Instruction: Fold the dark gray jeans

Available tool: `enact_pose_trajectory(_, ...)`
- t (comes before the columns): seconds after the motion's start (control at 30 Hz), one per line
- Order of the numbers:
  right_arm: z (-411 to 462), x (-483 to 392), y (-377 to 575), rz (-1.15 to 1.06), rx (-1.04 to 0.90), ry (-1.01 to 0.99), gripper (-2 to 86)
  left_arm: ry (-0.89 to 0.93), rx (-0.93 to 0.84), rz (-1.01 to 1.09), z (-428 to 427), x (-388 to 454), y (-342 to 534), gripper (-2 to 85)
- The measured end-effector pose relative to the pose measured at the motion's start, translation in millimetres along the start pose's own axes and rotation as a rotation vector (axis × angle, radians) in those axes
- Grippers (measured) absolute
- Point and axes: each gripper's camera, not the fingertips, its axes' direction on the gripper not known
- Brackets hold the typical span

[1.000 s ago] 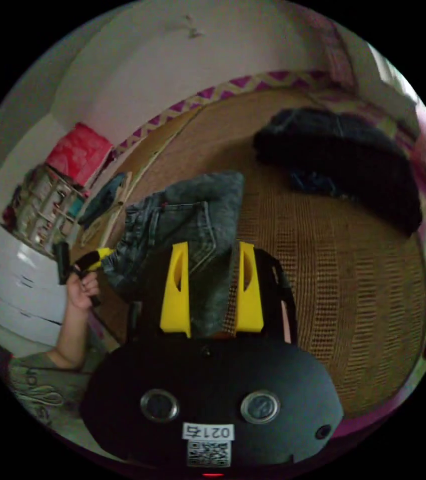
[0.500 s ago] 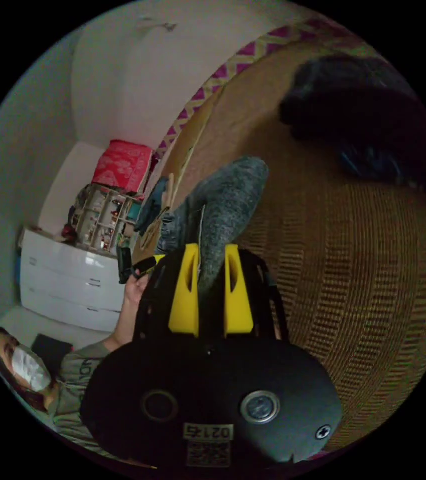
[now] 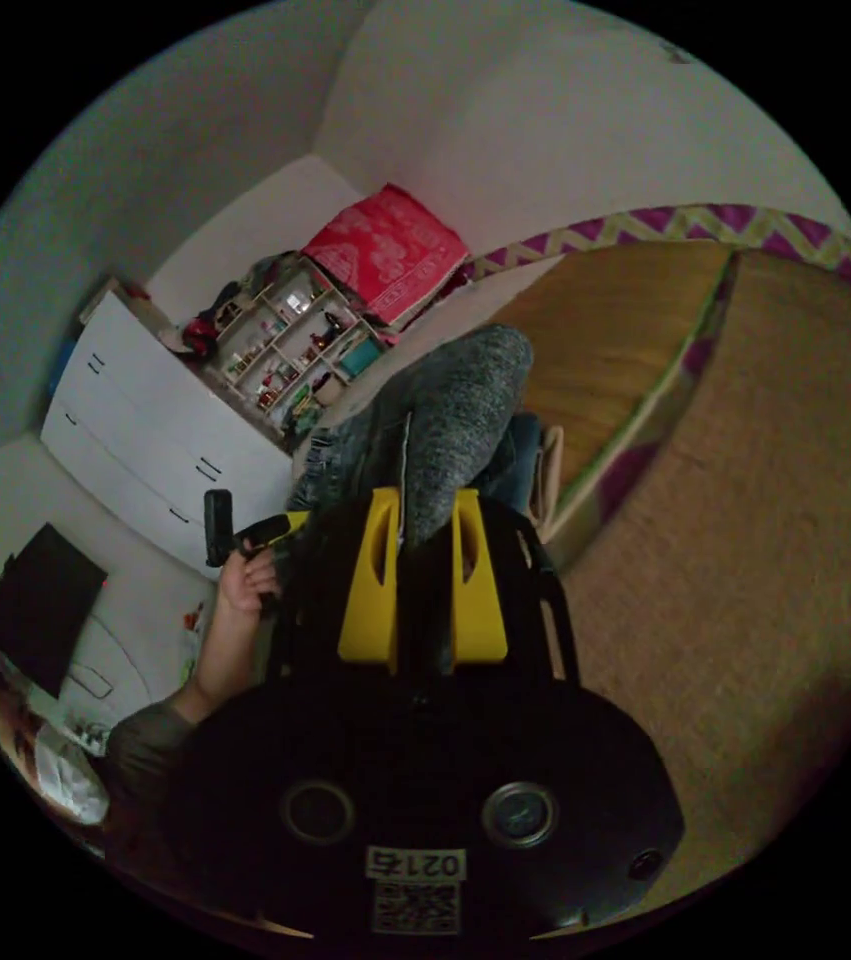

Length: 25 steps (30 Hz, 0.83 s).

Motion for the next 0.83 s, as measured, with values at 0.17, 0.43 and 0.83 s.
enact_pose_trajectory(0.17,102.2,-3.5,-57.2,0.072,-0.028,0.22,11.5,-0.16,0.104,-0.214,1.5,-78.3,-17.2,7.0)
enact_pose_trajectory(0.43,139.1,-39.6,20.1,-0.229,-0.147,0.682,7.4,-0.429,0.163,0.094,-21.9,-13.5,83.3,1.4)
enact_pose_trajectory(0.83,4.5,-44.3,207.1,-0.227,-0.093,0.926,8.7,-0.451,-0.052,0.353,66.3,153.1,236.4,3.9)
